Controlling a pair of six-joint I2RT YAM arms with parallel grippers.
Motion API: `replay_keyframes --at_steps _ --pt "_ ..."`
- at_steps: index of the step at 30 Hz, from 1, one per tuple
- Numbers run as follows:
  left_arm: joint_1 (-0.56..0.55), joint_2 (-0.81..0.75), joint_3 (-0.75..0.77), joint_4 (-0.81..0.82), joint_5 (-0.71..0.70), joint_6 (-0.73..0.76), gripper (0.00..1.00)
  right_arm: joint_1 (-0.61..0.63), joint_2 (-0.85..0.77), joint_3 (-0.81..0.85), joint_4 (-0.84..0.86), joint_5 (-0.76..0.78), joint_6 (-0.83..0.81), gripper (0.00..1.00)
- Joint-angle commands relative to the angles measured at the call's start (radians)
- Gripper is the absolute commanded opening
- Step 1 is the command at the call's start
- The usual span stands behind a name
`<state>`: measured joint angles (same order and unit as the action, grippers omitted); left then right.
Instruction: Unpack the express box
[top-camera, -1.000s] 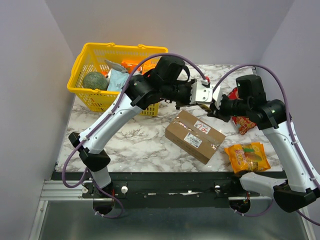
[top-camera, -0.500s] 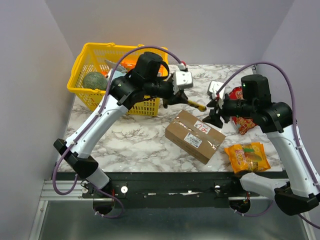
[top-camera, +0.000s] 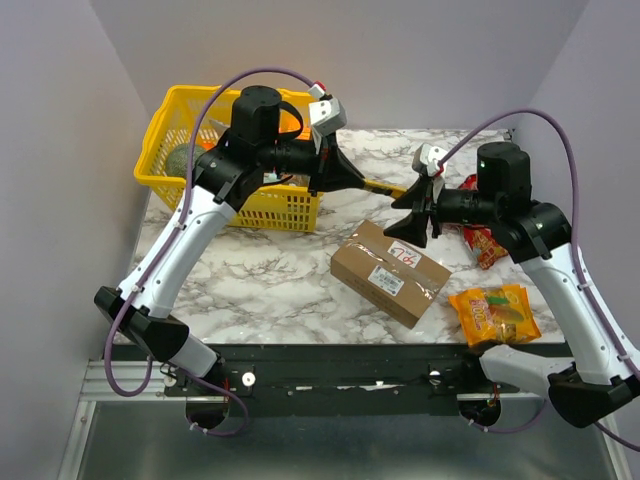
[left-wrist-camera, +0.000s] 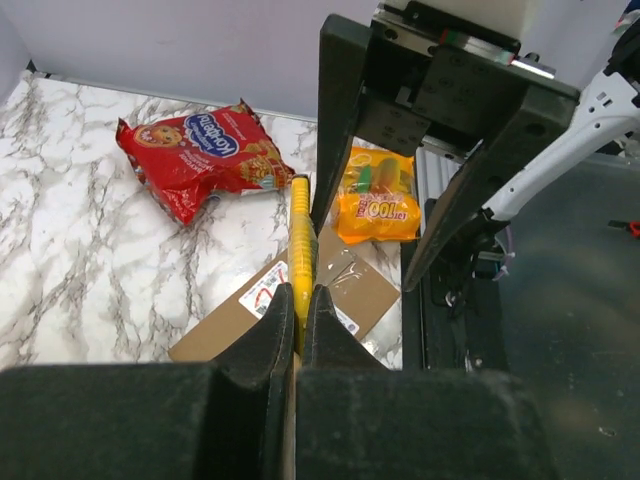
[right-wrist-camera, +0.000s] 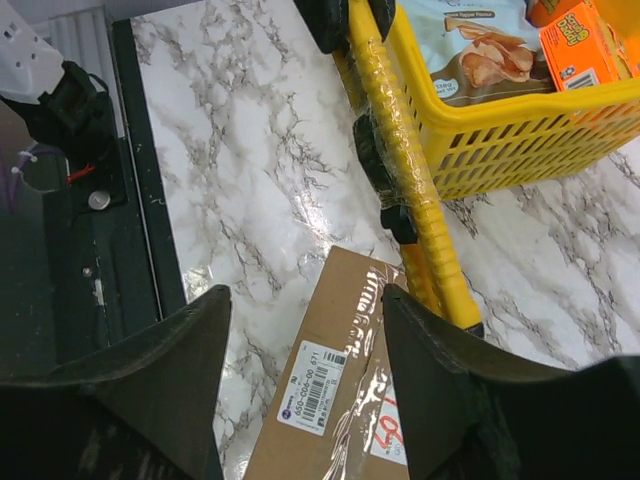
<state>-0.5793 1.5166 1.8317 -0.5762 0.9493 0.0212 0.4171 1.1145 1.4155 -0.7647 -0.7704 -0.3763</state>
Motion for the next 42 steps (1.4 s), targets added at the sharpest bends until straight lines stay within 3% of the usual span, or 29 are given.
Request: replay_keyframes --at_steps 1,4,9,12,15,22,30,37,42 --pt "-0.001 -0.026 -0.006 0.073 0.053 -0.11 0.0 -0.003 0.016 0.005 0.048 -0.052 0.039 0.66" --pt "0.015 -0.026 -0.002 0.082 -0.003 -0.116 0.0 -0.003 0.004 -0.012 0.019 -0.113 0.054 0.63" --pt "0.079 -0.021 -0.002 0.13 0.025 -0.185 0.0 -0.027 -0.028 -0.061 0.018 -0.075 0.134 0.59" --pt "0.119 -0.029 -0.006 0.134 0.037 -0.191 0.0 -0.08 -0.018 -0.064 0.004 -0.134 0.189 0.59" --pt "0.168 -0.036 -0.032 0.203 0.144 -0.278 0.0 -0.101 -0.009 -0.058 0.016 -0.165 0.205 0.64" --pt "0.154 -0.102 -0.202 0.383 0.255 -0.437 0.0 -0.1 0.06 0.028 0.143 -0.263 0.318 0.69" --pt "0.147 -0.11 -0.249 0.435 0.269 -0.48 0.0 -0.1 0.119 0.066 0.197 -0.343 0.373 0.67" --pt "0.157 -0.119 -0.224 0.411 0.22 -0.442 0.0 -0.1 0.139 0.051 0.177 -0.251 0.344 0.63" --pt "0.17 -0.11 -0.184 0.352 0.169 -0.389 0.0 -0.1 0.134 0.051 0.171 -0.233 0.346 0.68"
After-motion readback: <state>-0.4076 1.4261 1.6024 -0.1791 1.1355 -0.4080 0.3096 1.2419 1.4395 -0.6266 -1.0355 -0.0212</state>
